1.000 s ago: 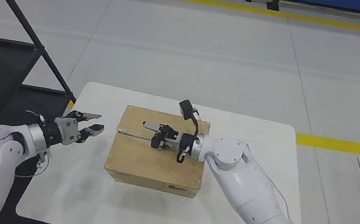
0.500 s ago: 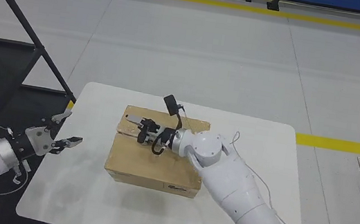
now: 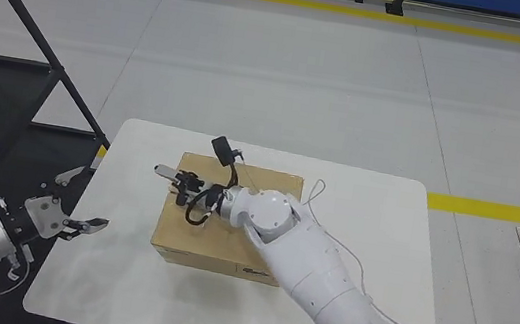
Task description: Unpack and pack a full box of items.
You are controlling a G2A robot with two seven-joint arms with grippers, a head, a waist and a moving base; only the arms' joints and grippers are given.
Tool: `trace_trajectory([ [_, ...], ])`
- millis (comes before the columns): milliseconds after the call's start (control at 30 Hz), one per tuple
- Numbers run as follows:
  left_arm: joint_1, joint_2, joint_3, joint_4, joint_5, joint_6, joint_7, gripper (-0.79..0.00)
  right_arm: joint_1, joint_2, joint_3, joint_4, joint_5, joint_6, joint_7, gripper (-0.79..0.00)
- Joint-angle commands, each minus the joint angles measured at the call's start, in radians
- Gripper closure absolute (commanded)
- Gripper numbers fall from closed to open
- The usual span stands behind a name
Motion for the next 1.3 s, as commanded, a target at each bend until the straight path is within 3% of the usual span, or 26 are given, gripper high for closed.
trace_trajectory([
  [0,0.001,0.002,-0.002,0.007,0.002,-0.001,-0.010,-0.785,0.005,-0.011,-0.001,0.017,0.002,-0.006,0.001,-0.785],
  [233,-0.007,0.010,0.005,0.028,0.009,0.001,-0.040,-0.785,0.033,-0.039,0.009,0.084,0.008,-0.020,0.035,-0.785],
  [433,-0.022,0.015,0.025,0.038,0.019,-0.001,-0.057,-0.785,0.048,-0.028,0.051,0.136,0.033,-0.058,0.133,-0.785],
  [933,-0.052,0.026,0.069,0.046,0.038,-0.006,-0.074,-0.785,-0.001,0.055,0.129,0.079,-0.050,-0.065,0.233,-0.785],
  [1267,-0.053,0.032,0.083,0.031,0.041,-0.009,-0.071,-0.785,-0.079,0.132,0.178,-0.137,-0.210,0.121,0.201,-0.785],
])
